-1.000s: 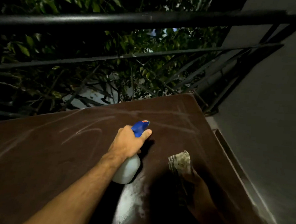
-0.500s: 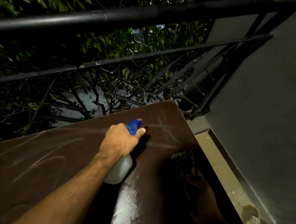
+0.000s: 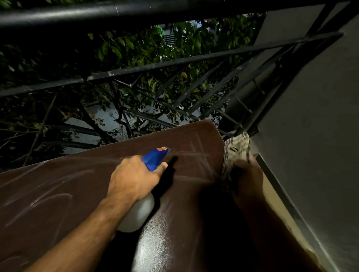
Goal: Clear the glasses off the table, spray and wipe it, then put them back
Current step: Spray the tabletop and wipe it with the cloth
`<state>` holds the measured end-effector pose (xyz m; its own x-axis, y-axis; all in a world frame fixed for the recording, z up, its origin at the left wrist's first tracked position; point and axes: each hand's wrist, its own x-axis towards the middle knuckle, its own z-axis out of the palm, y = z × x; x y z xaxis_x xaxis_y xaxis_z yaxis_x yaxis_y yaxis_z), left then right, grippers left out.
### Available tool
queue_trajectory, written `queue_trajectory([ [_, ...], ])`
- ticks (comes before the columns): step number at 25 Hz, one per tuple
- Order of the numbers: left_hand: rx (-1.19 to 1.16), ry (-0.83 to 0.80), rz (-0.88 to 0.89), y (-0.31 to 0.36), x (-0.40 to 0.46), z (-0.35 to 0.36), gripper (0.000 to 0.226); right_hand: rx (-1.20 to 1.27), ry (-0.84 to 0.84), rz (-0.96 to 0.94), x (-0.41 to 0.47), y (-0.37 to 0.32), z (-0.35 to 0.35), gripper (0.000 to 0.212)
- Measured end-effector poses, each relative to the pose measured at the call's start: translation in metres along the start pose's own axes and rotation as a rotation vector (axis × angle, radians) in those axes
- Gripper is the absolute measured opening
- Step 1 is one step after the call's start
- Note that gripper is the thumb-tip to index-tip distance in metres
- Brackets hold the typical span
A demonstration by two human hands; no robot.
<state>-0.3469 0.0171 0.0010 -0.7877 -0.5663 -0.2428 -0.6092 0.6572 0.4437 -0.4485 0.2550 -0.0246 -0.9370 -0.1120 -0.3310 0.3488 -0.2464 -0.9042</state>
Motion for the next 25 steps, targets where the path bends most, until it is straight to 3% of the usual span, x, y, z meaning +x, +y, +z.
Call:
queue_trajectory([
  [3, -0.045, -0.005, -0.009, 0.002, -0.007, -0.003, 0.047, -0.389, 0.035, -0.133, 0.024, 0.018, 0.013, 0.050],
  [6, -0.064, -0.034, 0.014, -0.002, -0.014, -0.004, 0.028, -1.078, -0.117, -0.368, 0.029, 0.056, 0.030, 0.064],
  [10, -0.209, -0.052, 0.047, -0.006, -0.012, -0.005, 0.021, -1.405, -0.369, -0.641, -0.017, 0.097, 0.060, 0.067],
  [13, -0.153, -0.027, 0.021, -0.004, -0.005, 0.001, 0.024, -1.535, -0.542, -0.780, -0.010, 0.098, 0.054, 0.061],
  [15, -0.148, -0.034, 0.013, -0.005, -0.002, 0.006, 0.028, -1.608, -0.425, -0.797, 0.030, 0.086, 0.048, 0.060],
  [17, -0.144, -0.029, 0.019, -0.007, -0.002, 0.010, 0.028, -1.638, -0.266, -0.646, 0.078, 0.063, 0.047, 0.062],
  [19, -0.146, -0.010, 0.006, -0.006, 0.001, 0.009, 0.032, -1.605, -0.226, -0.438, 0.104, 0.047, 0.054, 0.060],
  [20, -0.150, -0.009, -0.004, -0.005, 0.001, 0.007, 0.036, -1.599, -0.229, -0.424, 0.106, 0.049, 0.061, 0.059],
  [25, -0.102, -0.026, -0.011, 0.004, 0.003, 0.003, 0.046, -1.573, -0.567, -0.836, 0.036, 0.085, 0.060, 0.057],
])
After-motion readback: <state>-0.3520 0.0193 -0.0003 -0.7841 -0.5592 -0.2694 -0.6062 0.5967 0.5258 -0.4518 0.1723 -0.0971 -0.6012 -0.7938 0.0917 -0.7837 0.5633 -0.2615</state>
